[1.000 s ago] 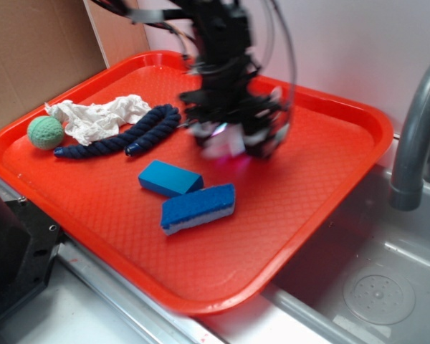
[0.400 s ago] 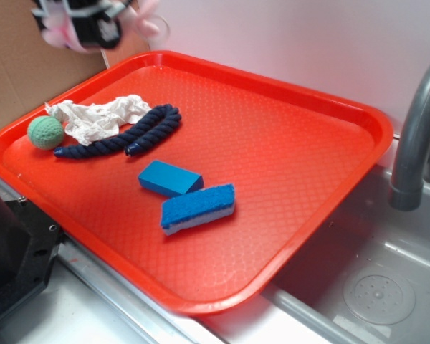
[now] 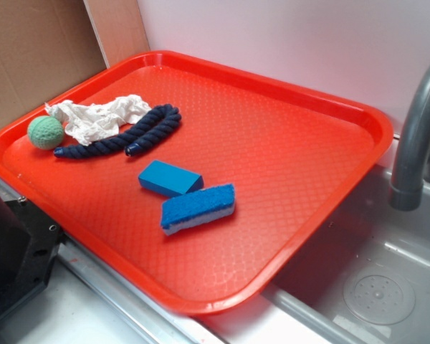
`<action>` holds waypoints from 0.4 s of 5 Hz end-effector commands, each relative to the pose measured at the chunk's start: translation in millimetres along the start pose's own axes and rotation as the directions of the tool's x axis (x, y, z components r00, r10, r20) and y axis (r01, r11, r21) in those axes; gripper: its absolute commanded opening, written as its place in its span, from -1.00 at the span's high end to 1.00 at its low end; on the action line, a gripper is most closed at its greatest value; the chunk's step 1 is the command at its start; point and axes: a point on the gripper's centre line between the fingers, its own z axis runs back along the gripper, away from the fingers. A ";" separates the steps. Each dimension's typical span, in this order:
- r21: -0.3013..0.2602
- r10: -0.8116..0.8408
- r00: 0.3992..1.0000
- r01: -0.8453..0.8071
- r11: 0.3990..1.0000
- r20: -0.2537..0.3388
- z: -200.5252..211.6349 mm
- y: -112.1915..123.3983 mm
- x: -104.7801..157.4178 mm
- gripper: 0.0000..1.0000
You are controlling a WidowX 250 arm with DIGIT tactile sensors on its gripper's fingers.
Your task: Grab the pink bunny.
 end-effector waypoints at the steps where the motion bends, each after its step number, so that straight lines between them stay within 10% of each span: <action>1: 0.060 0.015 1.000 -0.014 0.998 -0.020 -22.9 -10.6 29.3 1.00; 2: 0.092 0.027 0.999 -0.024 0.995 -0.030 -35.8 -3.3 30.0 1.00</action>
